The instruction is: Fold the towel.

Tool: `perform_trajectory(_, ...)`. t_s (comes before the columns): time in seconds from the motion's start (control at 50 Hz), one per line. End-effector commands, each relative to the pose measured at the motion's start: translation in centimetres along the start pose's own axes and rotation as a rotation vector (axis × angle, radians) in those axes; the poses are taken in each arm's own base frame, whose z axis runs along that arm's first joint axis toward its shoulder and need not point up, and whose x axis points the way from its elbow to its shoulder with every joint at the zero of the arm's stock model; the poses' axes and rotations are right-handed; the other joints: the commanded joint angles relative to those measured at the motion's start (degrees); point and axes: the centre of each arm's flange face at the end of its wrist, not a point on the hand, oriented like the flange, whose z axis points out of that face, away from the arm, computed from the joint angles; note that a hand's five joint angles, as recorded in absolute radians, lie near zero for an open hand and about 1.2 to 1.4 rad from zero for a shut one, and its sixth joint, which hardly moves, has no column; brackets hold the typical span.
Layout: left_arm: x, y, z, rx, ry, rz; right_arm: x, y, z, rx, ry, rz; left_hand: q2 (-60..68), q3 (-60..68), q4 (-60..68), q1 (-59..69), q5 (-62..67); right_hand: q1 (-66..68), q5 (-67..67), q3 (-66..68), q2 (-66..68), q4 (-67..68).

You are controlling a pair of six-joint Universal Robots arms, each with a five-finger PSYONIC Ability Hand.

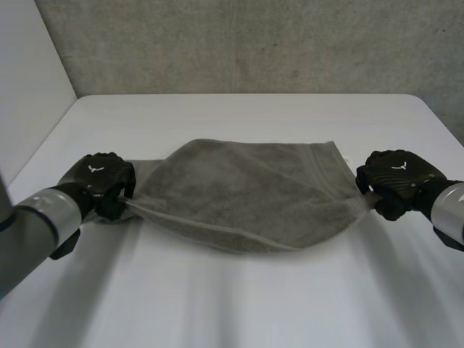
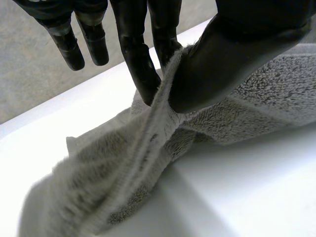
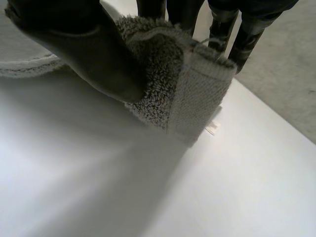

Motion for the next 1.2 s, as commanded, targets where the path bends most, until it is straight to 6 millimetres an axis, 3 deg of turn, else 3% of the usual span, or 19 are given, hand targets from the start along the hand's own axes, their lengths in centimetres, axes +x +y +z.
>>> perform_trajectory(0.02, -1.7, -0.7, -0.7, 0.029, 0.016, -0.026, 1.3, -1.4, -0.1, 0.022, -0.018, -0.043, 5.6, -2.6, -3.2, 5.5, 4.3, 4.7, 4.1, -1.9, 5.7, -3.1)
perform_trajectory(0.12, -2.6, -1.4, 1.7, 0.046, 0.020, -0.019, 2.5, -3.0, 2.0, 0.094, 0.002, -0.023, 5.6, -2.6, -3.2, 5.5, 4.3, 4.7, 4.1, -1.9, 5.7, -3.1)
perform_trajectory(0.22, -3.9, -2.7, 6.0, 0.076, 0.012, 0.035, 3.9, -7.2, 6.9, 0.230, 0.046, -0.056, 5.6, -2.6, -3.2, 5.5, 4.3, 4.7, 4.1, -1.9, 5.7, -3.1)
perform_trajectory(0.28, -3.9, -5.2, 8.6, 0.169, 0.017, 0.098, 5.7, -10.8, 8.6, 0.319, 0.178, -0.093, 5.6, -2.6, -3.2, 5.5, 4.3, 4.7, 4.1, -1.9, 5.7, -3.1)
perform_trajectory(0.3, -4.5, -6.9, 9.6, 0.237, -0.007, 0.123, 5.7, -10.8, 8.6, 0.320, 0.179, -0.093, 5.6, -2.6, -3.2, 5.5, 4.3, 4.7, 4.1, -1.9, 5.7, -3.1)
perform_trajectory(0.32, -5.2, -9.3, 10.3, 0.336, -0.044, 0.148, 6.9, -13.3, 8.6, 0.394, 0.265, -0.111, 5.6, -2.6, -3.2, 5.5, 4.3, 4.7, 4.1, -1.9, 5.7, -3.1)
perform_trajectory(0.34, -5.2, -9.4, 10.3, 0.337, -0.044, 0.148, 6.9, -13.4, 8.6, 0.395, 0.265, -0.111, 5.6, -2.6, -3.2, 5.5, 4.3, 4.7, 4.1, -1.9, 5.7, -3.1)
perform_trajectory(0.36, -5.8, -12.1, 10.4, 0.449, -0.093, 0.172, 8.1, -16.1, 7.8, 0.479, 0.348, -0.122, 5.6, -2.6, -3.2, 5.5, 4.3, 4.7, 4.1, -1.9, 5.7, -3.1)
perform_trajectory(0.38, -5.8, -12.1, 10.4, 0.450, -0.094, 0.172, 9.4, -18.6, 6.4, 0.567, 0.430, -0.121, 5.6, -2.6, -3.2, 5.5, 4.3, 4.7, 4.1, -1.9, 5.7, -3.1)
perform_trajectory(0.42, -6.9, -17.0, 9.3, 0.660, -0.190, 0.179, 10.2, -20.8, 5.0, 0.658, 0.482, -0.106, 5.6, -2.6, -3.2, 5.5, 4.3, 4.7, 4.1, -1.9, 5.7, -3.1)
perform_trajectory(0.44, -6.9, -17.1, 9.3, 0.661, -0.190, 0.179, 10.6, -22.0, 4.0, 0.718, 0.500, -0.084, 5.6, -2.6, -3.2, 5.5, 4.3, 4.7, 4.1, -1.9, 5.7, -3.1)
perform_trajectory(0.48, -6.8, -21.1, 6.2, 0.838, -0.214, 0.154, 10.9, -22.5, 3.2, 0.750, 0.502, -0.067, 5.6, -2.6, -3.2, 5.5, 4.3, 4.7, 4.1, -1.9, 5.7, -3.1)
perform_trajectory(0.56, -6.9, -23.3, 2.9, 0.948, -0.211, 0.130, 10.5, -22.9, 1.7, 0.761, 0.467, -0.053, 5.6, -2.6, -3.2, 5.5, 4.3, 4.7, 4.1, -1.9, 5.7, -3.1)
perform_trajectory(0.76, -7.0, -18.1, 4.2, 0.831, -0.115, 0.121, 8.4, -15.3, 4.1, 0.532, 0.293, -0.020, 5.6, -2.6, -3.2, 5.5, 4.3, 4.7, 4.1, -1.9, 5.7, -3.1)
perform_trajectory(0.88, -5.8, -11.4, 6.6, 0.636, -0.042, 0.077, 5.6, -9.2, 6.1, 0.359, 0.160, 0.014, 5.6, -2.6, -3.2, 5.5, 4.3, 4.7, 4.1, -1.9, 5.7, -3.1)
perform_trajectory(0.92, -4.7, -7.3, 7.5, 0.524, 0.003, 0.042, 4.5, -7.4, 6.5, 0.315, 0.114, 0.011, 5.6, -2.6, -3.2, 5.5, 4.3, 4.7, 4.1, -1.9, 5.7, -3.1)
perform_trajectory(0.98, -4.1, -5.3, 7.9, 0.475, 0.028, 0.030, 2.7, -4.0, 6.9, 0.233, 0.047, 0.000, 5.6, -2.6, -3.2, 5.5, 4.3, 4.7, 4.1, -1.9, 5.7, -3.1)
perform_trajectory(1.08, -1.1, 1.9, 8.5, 0.294, 0.119, 0.040, 1.4, -0.1, 6.9, 0.145, 0.012, -0.008, 5.6, -2.6, -3.2, 5.5, 4.3, 4.7, 4.1, -1.9, 5.7, -3.1)
perform_trajectory(1.2, -0.3, 3.6, 7.7, 0.235, 0.129, 0.096, 1.3, 1.9, 5.8, 0.087, 0.005, 0.008, 5.6, -2.6, -3.2, 5.5, 4.3, 4.7, 4.1, -1.9, 5.7, -3.1)
